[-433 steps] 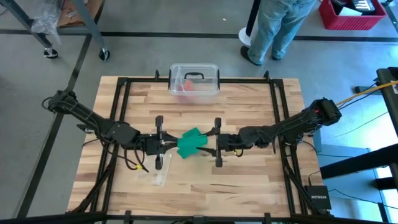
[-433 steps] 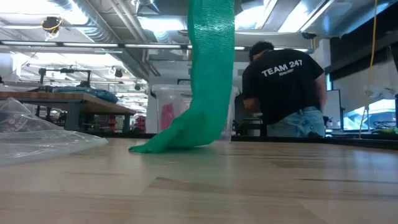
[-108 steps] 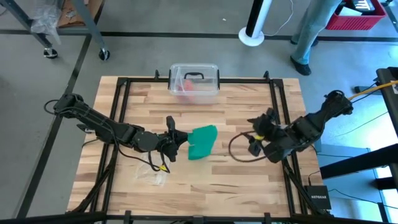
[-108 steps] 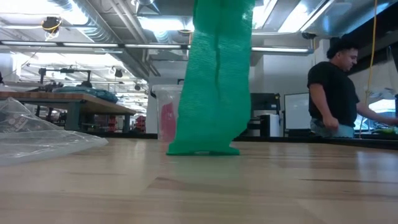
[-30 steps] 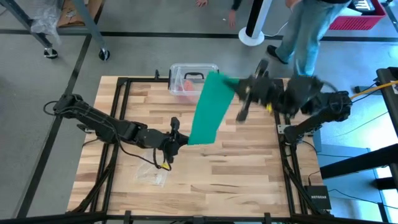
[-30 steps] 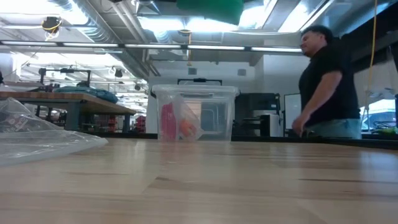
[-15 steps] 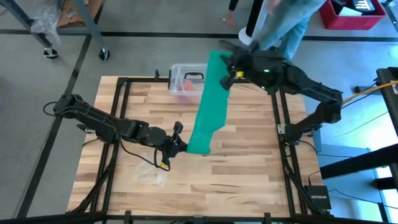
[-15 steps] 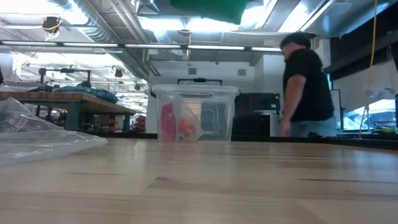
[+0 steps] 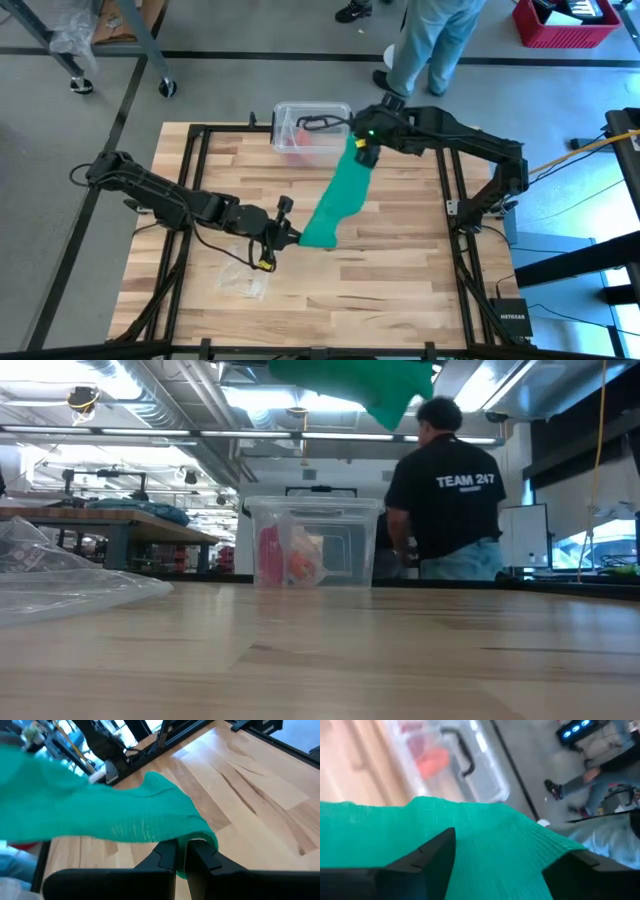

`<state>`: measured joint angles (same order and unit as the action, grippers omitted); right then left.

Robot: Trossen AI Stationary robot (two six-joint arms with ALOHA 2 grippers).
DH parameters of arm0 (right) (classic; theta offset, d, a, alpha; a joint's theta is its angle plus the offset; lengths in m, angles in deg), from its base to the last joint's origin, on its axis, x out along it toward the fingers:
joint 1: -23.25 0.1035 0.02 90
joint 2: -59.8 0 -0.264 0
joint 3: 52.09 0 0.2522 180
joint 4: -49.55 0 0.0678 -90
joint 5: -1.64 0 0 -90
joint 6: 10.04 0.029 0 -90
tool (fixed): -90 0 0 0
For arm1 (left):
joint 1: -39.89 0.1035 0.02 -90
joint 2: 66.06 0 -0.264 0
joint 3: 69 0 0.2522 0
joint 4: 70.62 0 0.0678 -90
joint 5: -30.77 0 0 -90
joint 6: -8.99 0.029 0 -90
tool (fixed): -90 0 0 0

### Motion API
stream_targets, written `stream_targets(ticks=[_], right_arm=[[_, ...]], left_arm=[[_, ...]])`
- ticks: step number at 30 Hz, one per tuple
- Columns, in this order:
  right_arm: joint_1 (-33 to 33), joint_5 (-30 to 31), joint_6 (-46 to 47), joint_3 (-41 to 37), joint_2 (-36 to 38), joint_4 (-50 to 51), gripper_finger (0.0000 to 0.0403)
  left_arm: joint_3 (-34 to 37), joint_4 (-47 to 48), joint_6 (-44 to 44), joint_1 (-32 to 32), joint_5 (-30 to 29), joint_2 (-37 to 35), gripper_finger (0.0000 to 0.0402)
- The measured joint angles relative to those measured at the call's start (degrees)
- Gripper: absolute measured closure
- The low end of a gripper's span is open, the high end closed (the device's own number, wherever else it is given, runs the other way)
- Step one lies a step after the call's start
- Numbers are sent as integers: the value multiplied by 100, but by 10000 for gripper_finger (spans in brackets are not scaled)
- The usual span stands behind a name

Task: Roll bandage
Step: Roll the green bandage

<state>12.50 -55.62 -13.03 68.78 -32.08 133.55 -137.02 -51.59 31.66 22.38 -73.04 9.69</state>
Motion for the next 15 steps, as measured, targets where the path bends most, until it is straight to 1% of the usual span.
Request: stream_targets(ticks=[2, 8, 11, 15], right_arm=[[52, -189, 76, 0, 81, 340, 133], [311, -1040, 301, 4, 396, 1029, 135], [418, -1012, 407, 4, 597, 1107, 138], [396, -788, 445, 7, 814, 1053, 139]], left_arm=[[0, 48, -171, 47, 0, 0, 389], [0, 70, -620, 104, 31, 0, 389], [0, 74, -991, 191, 430, 0, 389], [0, 175, -1658, 390, 1274, 2, 389]])
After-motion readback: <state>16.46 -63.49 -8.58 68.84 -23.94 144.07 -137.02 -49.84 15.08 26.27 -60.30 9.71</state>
